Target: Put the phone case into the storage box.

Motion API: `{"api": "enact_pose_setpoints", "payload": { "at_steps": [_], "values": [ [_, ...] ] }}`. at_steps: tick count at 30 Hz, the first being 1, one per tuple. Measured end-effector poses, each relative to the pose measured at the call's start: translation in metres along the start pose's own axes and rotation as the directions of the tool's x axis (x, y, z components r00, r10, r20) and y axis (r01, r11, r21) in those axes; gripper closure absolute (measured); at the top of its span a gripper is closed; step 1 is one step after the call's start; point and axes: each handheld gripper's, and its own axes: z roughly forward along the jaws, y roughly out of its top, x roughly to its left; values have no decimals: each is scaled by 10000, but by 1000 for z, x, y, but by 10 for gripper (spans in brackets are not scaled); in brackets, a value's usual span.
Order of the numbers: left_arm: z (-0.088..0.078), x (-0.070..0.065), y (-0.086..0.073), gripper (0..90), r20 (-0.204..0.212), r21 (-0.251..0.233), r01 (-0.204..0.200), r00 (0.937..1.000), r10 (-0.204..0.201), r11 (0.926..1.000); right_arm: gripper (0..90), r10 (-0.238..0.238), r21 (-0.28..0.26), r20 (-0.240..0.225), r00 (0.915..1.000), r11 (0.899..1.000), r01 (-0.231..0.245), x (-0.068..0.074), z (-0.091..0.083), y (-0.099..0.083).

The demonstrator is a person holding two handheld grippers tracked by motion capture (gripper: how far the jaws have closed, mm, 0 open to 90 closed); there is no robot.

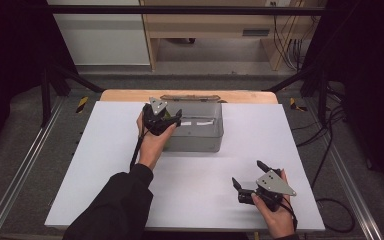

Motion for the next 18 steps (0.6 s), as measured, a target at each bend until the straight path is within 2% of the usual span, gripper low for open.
{"api": "enact_pose_setpoints", "payload": {
  "at_steps": [6, 11, 15, 18],
  "values": [
    [-2, -1, 3, 114, 114, -400, -34, 9999, 38, 9992, 33, -22, 3, 14, 10000, 10000, 22, 0, 0, 0],
    [-3, -3, 4, 36, 282, -538, -121, 9995, 137, 9985, 33, -44, 93, -66, 10000, 9999, 45, 1, 0, 0],
    [-4, -7, 5, 26, 613, -628, -168, 9979, 207, 9979, 33, -142, 50, -57, 9999, 9999, 142, 2, 1, 0],
    [-5, -10, 6, 23, 725, -712, -60, 9973, 112, 9974, 32, -110, 62, -50, 9999, 9999, 110, 2, 1, 0]
  ]
}}
